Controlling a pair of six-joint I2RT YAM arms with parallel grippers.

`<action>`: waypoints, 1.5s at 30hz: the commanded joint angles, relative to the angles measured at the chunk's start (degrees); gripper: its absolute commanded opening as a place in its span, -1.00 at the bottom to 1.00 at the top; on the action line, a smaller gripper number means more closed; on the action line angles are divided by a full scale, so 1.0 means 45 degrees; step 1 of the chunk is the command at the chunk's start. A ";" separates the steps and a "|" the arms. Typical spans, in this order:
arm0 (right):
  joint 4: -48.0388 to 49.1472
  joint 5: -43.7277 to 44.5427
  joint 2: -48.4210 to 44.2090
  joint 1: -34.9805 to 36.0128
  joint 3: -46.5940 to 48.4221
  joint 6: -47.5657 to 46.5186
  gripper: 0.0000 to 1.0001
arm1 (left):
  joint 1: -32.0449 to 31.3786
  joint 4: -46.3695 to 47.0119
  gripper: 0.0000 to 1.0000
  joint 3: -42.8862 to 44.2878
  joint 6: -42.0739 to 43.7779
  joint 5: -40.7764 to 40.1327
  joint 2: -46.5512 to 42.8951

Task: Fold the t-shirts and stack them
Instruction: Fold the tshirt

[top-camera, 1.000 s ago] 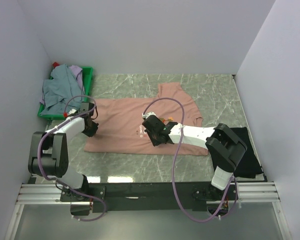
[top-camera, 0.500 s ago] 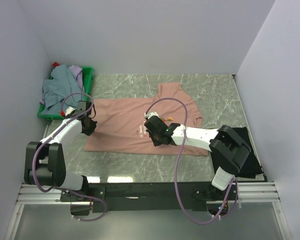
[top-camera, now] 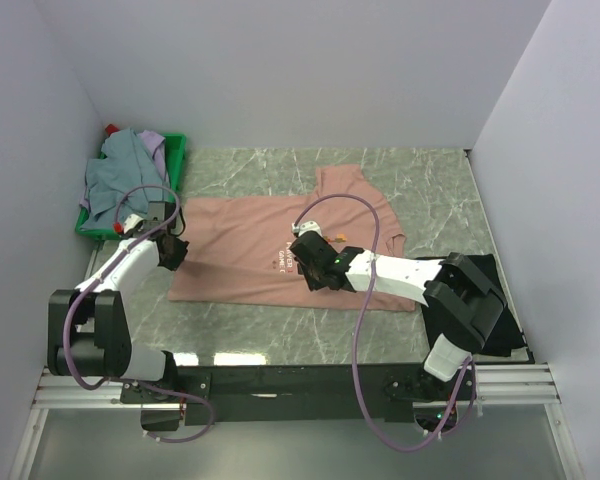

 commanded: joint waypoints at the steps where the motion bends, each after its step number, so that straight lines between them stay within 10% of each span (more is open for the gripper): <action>1: 0.0333 0.0558 -0.0208 -0.0069 0.0415 0.0171 -0.94 | 0.0200 0.0098 -0.99 0.0054 0.0200 -0.0091 -0.0378; 22: 0.1271 0.0481 0.0866 -0.0168 0.0436 0.0542 -0.77 | 0.0396 0.0645 -0.96 -0.0258 0.0317 -0.0247 0.0286; 29: 0.1038 -0.0221 -0.0710 -0.0674 0.0435 0.0639 0.14 | 0.0396 0.0997 0.04 0.0033 0.0882 -0.0266 -0.0162; 35: 0.0295 -0.2698 -0.2277 -0.3984 0.1469 0.1693 0.19 | 0.0396 0.1932 0.30 0.1652 0.2035 0.0514 -0.0593; 45: 0.1093 -0.5202 0.0376 -0.7705 0.4828 0.2592 0.18 | -0.0327 0.0570 0.16 0.7840 0.3540 -0.0498 0.4907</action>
